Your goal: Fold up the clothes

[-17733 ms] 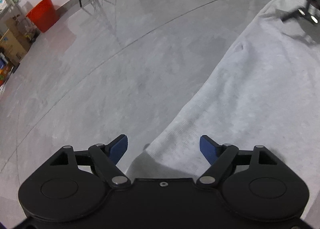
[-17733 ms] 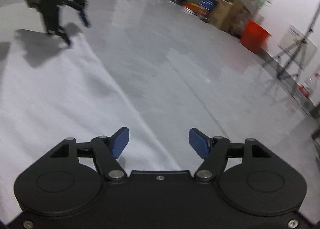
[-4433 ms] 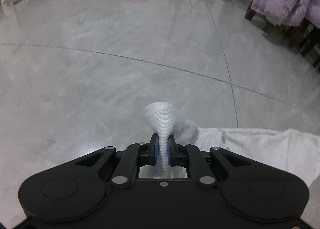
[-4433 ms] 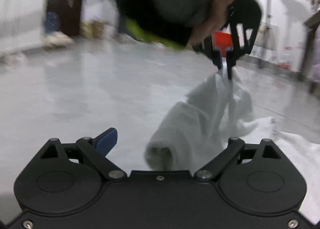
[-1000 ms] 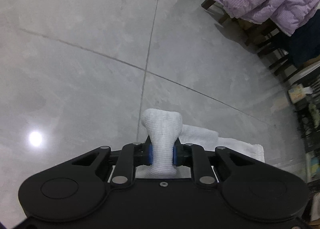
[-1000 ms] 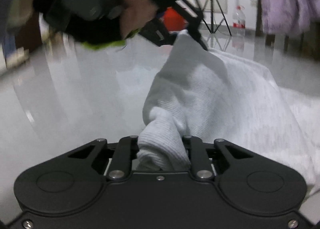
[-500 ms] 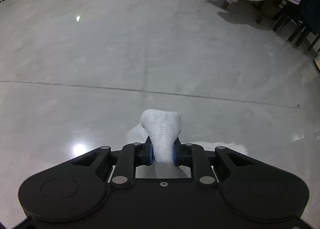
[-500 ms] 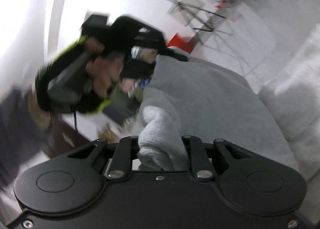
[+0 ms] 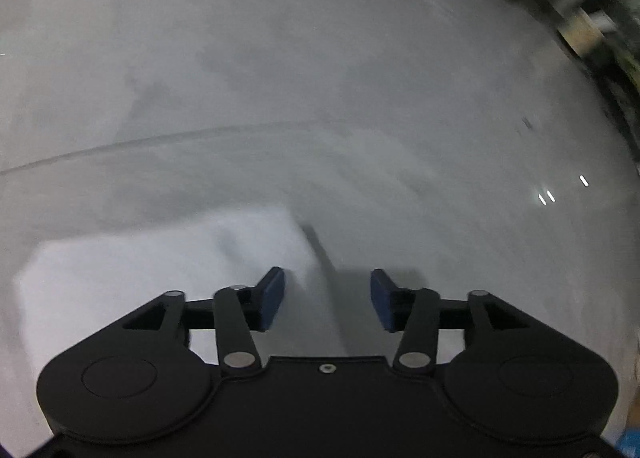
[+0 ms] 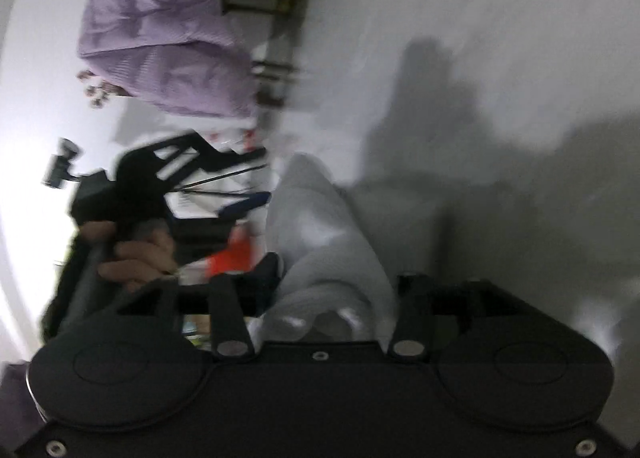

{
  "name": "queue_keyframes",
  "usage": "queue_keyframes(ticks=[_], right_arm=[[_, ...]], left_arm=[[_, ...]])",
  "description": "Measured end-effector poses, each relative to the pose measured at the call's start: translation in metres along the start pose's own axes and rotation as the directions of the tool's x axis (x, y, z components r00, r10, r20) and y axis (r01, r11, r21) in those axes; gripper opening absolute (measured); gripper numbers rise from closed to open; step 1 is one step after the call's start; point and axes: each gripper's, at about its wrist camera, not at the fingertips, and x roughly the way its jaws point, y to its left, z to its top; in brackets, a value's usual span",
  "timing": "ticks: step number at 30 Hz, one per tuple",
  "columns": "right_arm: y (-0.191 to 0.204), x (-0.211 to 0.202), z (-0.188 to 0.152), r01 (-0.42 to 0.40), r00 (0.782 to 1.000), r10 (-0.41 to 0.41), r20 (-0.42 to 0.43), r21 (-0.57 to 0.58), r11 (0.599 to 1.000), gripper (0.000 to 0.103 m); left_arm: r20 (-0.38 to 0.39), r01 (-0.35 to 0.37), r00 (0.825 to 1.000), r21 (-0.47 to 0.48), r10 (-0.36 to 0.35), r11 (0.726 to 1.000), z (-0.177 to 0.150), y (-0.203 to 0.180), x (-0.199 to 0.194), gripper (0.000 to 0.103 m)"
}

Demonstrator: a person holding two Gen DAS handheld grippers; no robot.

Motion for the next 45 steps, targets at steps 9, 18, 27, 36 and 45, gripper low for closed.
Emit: queue_keyframes(ticks=[9,18,27,36,45], right_arm=[[0.029,-0.018,-0.008,0.212,0.977,-0.192,0.091,-0.355,0.911,0.084],[0.099,-0.042,-0.043,0.299,0.954,-0.234,0.186,-0.635,0.712,0.094],[0.155,-0.062,-0.128,0.186,0.938,-0.345,0.016,-0.865,0.465,0.094],[0.175,-0.096,-0.191,0.13,0.899,-0.434,-0.059,-0.91,0.394,0.095],[0.17,-0.099,-0.173,0.171,0.903,-0.43,-0.001,-0.917,0.361,0.095]], left_arm=[[0.224,-0.144,0.97,0.223,0.094,0.964,-0.063,0.061,-0.058,0.079],[0.471,-0.328,0.854,0.155,0.222,0.932,-0.179,0.119,-0.13,0.095],[0.43,-0.368,0.862,0.163,0.269,0.916,-0.277,0.146,-0.179,0.096],[0.258,-0.198,0.954,0.163,0.152,0.966,-0.338,0.162,-0.208,0.096],[0.258,-0.176,0.958,0.196,0.122,0.965,-0.347,0.169,-0.224,0.103]])
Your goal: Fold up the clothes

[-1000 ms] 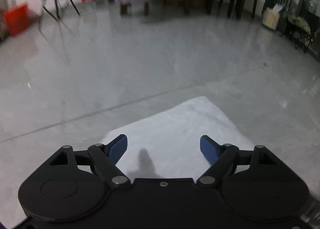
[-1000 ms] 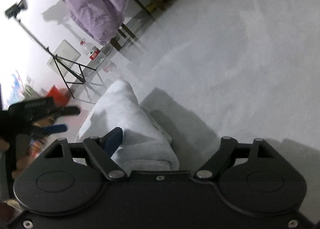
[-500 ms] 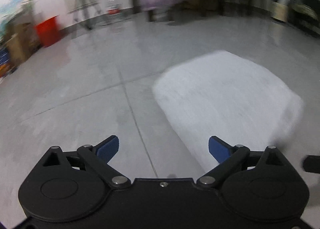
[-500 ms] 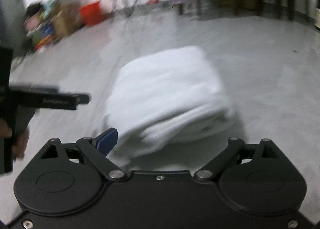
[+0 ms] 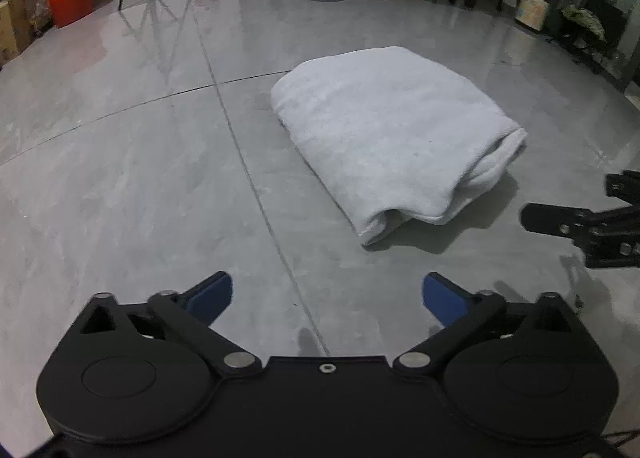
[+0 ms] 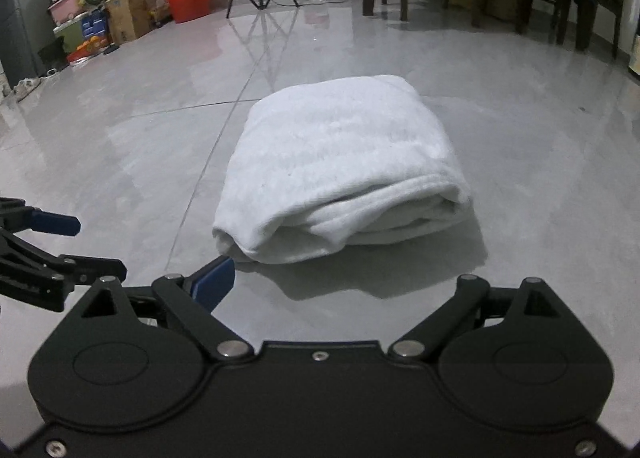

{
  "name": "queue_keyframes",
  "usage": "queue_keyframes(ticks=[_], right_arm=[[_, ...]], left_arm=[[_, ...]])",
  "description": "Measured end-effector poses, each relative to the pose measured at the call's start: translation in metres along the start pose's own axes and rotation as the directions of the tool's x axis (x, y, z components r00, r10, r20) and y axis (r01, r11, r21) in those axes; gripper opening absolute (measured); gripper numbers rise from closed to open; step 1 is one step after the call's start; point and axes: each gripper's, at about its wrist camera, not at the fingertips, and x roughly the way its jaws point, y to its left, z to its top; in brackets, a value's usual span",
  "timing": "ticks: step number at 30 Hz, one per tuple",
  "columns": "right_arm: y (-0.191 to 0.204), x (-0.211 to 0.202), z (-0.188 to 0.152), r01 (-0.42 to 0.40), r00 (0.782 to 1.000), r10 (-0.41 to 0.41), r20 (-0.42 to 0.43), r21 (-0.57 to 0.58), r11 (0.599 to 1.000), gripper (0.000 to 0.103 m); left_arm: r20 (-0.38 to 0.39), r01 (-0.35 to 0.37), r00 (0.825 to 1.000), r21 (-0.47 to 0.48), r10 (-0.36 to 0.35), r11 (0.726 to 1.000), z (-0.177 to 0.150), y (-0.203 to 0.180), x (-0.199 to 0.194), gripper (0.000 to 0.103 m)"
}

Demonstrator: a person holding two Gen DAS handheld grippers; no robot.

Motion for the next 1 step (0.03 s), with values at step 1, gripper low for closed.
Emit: queue_keyframes(ticks=[1], right_arm=[[-0.0029,0.0011,0.0003,-0.004,1.0,0.004,0.001,-0.001,1.0,0.095]], left_arm=[[0.004,0.001,1.0,-0.001,-0.001,1.0,-0.0006,-0.0014,0.0021,0.103]])
